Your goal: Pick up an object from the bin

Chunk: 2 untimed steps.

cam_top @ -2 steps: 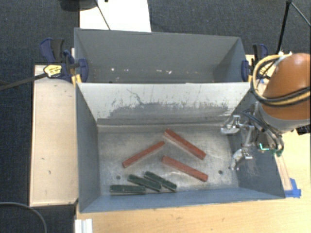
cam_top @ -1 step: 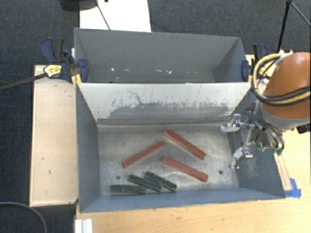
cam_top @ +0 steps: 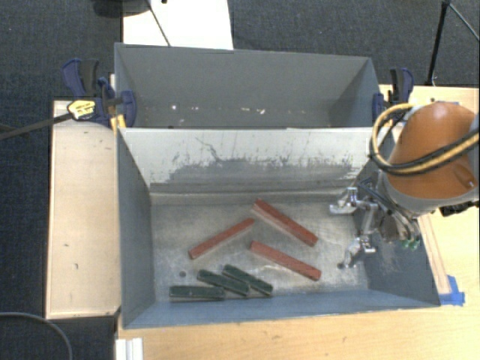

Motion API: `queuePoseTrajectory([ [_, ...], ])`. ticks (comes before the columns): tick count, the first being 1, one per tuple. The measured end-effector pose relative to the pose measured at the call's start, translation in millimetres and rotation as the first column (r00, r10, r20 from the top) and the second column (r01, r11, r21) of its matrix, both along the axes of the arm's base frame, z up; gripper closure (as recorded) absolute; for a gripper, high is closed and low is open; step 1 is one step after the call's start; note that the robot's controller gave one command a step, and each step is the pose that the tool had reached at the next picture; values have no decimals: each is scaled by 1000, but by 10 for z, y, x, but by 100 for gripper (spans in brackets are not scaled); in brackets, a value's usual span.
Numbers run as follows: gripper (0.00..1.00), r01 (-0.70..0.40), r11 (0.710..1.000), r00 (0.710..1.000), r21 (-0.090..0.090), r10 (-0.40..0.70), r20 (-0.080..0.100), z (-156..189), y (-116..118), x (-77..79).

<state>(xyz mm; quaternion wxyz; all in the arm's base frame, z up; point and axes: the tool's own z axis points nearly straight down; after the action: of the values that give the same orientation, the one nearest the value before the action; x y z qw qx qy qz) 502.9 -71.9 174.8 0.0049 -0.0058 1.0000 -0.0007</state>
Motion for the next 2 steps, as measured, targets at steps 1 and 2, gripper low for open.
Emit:
queuePoseTrajectory([
  [1,100,-79,997,997,-1,79,2,-1008,88,-167],
  [2,0,-81,997,997,0,81,-3,-1023,89,-185],
])
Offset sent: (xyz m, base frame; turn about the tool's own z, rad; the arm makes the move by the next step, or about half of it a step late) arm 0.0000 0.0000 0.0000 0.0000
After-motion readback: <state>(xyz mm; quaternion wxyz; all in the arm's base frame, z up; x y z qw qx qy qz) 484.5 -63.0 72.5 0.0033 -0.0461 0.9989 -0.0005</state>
